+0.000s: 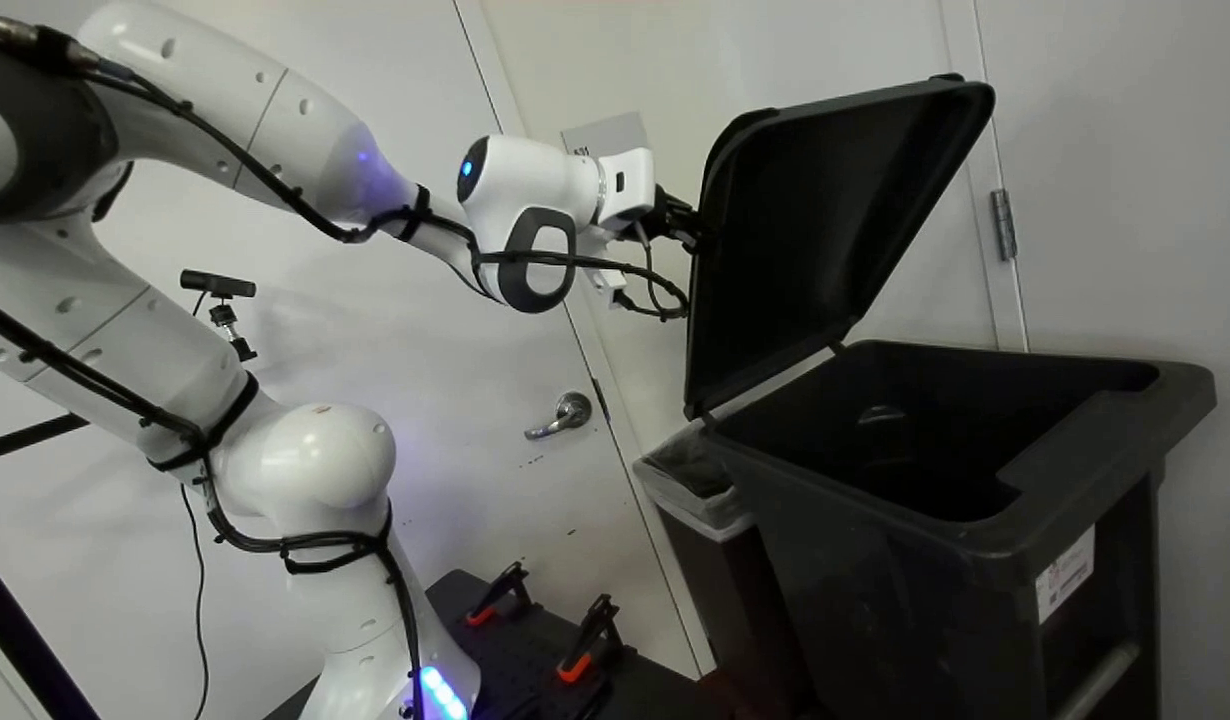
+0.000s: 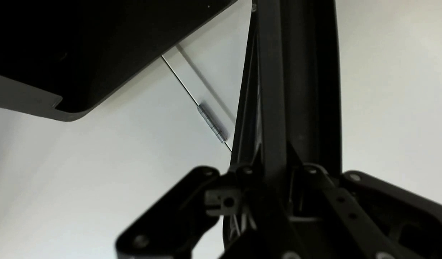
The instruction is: Close the lid on the dustbin to the right
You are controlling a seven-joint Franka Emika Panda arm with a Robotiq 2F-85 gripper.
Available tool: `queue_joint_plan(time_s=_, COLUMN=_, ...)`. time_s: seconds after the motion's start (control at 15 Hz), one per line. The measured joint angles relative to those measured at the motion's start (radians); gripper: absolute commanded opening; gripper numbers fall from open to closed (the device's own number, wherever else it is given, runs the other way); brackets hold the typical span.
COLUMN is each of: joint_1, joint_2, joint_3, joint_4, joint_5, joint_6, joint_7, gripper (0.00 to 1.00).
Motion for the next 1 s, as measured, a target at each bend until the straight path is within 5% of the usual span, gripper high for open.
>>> queue_joint_plan(time_s=0.13, joint_1=-0.008, joint_2=-0.001, joint_3=0.016, joint_4=0.002, joint_5=0.000, joint_6=0.000, joint_7=-0.004, gripper=0.03)
queue_joint_plan(time_s=0.33, joint_1=-0.005, joint_2=-0.002, joint_3=0.013, joint_4=0.001, joint_5=-0.001, joint_6=0.000, joint_7=-0.016, gripper=0.03)
queue_joint_plan(time_s=0.53, joint_1=0.039, joint_2=-0.012, joint_3=-0.050, joint_4=0.001, joint_5=-0.005, joint_6=0.000, joint_7=-0.017, gripper=0.03)
queue_joint_plan(time_s=0.73, joint_1=0.160, joint_2=-0.045, joint_3=-0.234, joint_4=0.000, joint_5=-0.018, joint_6=0.000, joint_7=-0.017, gripper=0.03)
queue_joint_plan(time_s=1.0, joint_1=0.366, joint_2=-0.152, joint_3=-0.561, joint_4=0.004, joint_5=-0.063, joint_6=0.009, joint_7=-0.041, gripper=0.03)
